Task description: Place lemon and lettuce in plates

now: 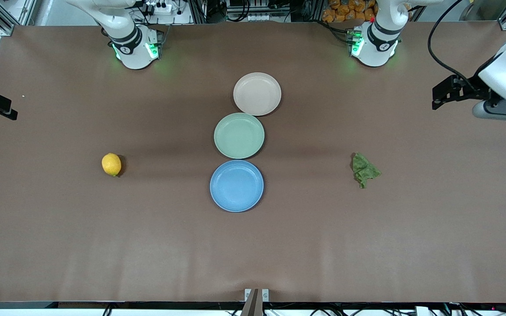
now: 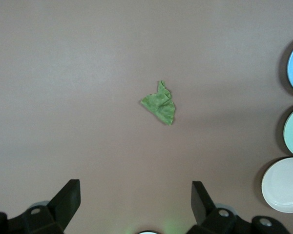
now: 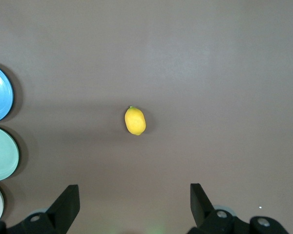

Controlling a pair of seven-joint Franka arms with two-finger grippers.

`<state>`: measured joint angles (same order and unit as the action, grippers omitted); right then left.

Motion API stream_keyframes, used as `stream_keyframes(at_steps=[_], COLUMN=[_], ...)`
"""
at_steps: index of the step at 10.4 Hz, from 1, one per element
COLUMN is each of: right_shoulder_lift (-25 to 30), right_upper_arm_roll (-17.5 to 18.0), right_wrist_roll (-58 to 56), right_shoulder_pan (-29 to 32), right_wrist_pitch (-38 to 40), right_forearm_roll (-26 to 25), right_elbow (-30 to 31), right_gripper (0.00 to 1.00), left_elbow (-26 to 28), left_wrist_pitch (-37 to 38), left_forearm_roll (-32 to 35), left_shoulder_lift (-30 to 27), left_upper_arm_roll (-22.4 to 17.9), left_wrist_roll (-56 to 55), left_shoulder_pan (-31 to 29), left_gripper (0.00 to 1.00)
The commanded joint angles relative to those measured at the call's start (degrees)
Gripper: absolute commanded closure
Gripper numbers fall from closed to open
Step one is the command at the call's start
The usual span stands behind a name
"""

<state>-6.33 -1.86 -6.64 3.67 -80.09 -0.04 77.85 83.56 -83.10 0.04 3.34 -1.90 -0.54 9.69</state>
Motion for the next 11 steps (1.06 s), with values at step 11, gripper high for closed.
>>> stream_keyframes(at_steps=[11], right_shoulder_lift=[-3.42], right_upper_arm_roll=[0.1], right_wrist_roll=[-2.51], right_shoulder_pan=[2.74], right_wrist_pitch=[-14.89], right_forearm_roll=[1.18], right_elbow=[19.42], right_gripper=[0.0], left_elbow=[26.87], left_wrist_pitch=[-29.0], left_forearm_roll=[-3.03], left_shoulder_lift=[0.97], left_upper_arm_roll=[2.16], left_wrist_roll=[-1.13], left_shoulder_pan=[-0.28], left_gripper=[0.0])
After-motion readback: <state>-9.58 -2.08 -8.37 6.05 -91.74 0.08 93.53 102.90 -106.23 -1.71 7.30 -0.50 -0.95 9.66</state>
